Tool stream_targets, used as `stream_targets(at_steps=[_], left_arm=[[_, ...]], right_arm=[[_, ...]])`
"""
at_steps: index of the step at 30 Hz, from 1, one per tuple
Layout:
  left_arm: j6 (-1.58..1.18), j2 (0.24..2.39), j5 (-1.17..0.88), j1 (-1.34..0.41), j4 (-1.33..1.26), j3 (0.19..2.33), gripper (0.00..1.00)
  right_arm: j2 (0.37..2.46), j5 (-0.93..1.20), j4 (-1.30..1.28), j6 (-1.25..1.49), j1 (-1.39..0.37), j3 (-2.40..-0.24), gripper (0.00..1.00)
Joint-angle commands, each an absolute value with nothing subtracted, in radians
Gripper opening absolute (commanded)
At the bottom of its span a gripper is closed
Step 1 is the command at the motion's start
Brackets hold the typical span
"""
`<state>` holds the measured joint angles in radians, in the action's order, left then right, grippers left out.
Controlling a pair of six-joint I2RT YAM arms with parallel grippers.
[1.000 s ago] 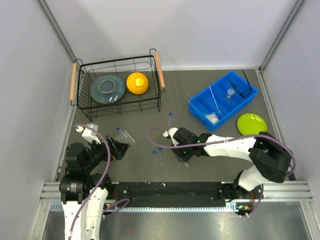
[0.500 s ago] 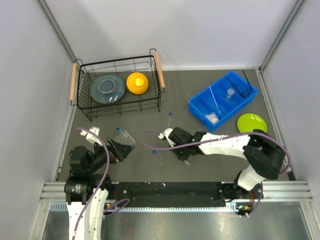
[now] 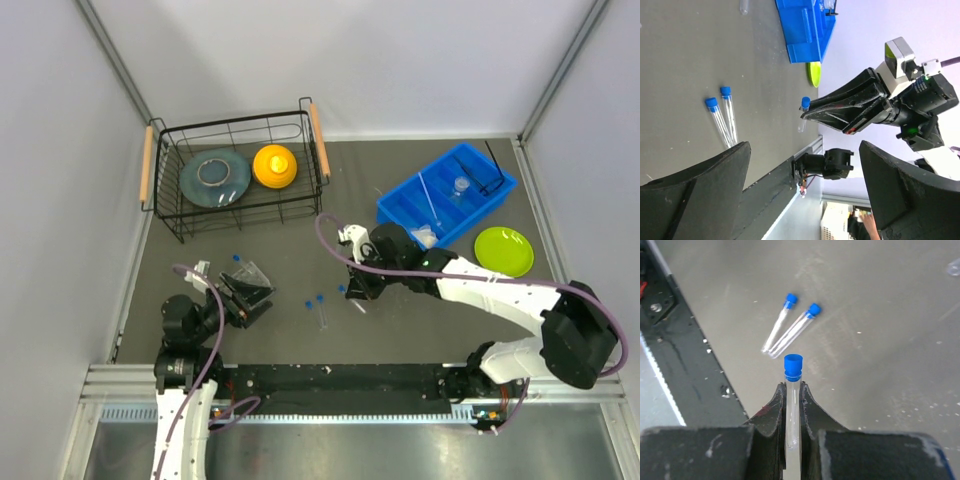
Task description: Organize the chemistry lab equipment
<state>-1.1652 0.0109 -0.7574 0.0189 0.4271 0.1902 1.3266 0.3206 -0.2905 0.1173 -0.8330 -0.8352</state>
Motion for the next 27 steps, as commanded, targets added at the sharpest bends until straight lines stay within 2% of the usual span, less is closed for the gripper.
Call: stream_targets(at_steps=[1, 8, 11, 12, 15, 17, 19, 21, 27], left_arm=[[-1.261, 0.0, -0.787, 0.02, 0.264, 0.186, 0.95], [-1.2, 0.162, -0.759, 0.005, 0.255, 0.233, 0.89], [-1.149, 0.247, -0.688, -0.121, 0.258, 0.268, 0.84], [-1.125, 0.271, -0.592, -0.164, 0.267, 0.279, 0.84], [-1.115, 0.383, -0.351, -0.407, 0.282, 0.339, 0.84], [-1.126, 0.478, -0.264, -0.559, 0.241, 0.371, 0.84], [-1.147, 0.549, -0.2, -0.635, 0.194, 0.382, 0.84], [-1.17, 0.581, -0.183, -0.664, 0.109, 0.377, 0.78], [-1.216, 0.689, -0.146, -0.71, -0.035, 0.379, 0.7]], right_arm=[[1.316, 0.489, -0.262, 0.138, -0.831, -0.871, 0.0], [1.347, 0.58, -0.291, 0.156, -0.83, -0.933, 0.0], [1.354, 0.586, -0.293, 0.155, -0.831, -0.936, 0.0], [1.356, 0.597, -0.295, 0.155, -0.831, -0.936, 0.0], [1.355, 0.62, -0.301, 0.155, -0.831, -0.94, 0.0], [1.351, 0.623, -0.304, 0.153, -0.831, -0.939, 0.0], [1.348, 0.626, -0.304, 0.153, -0.831, -0.934, 0.0], [1.345, 0.632, -0.305, 0.153, -0.83, -0.931, 0.0], [1.35, 0.646, -0.304, 0.15, -0.831, -0.931, 0.0]])
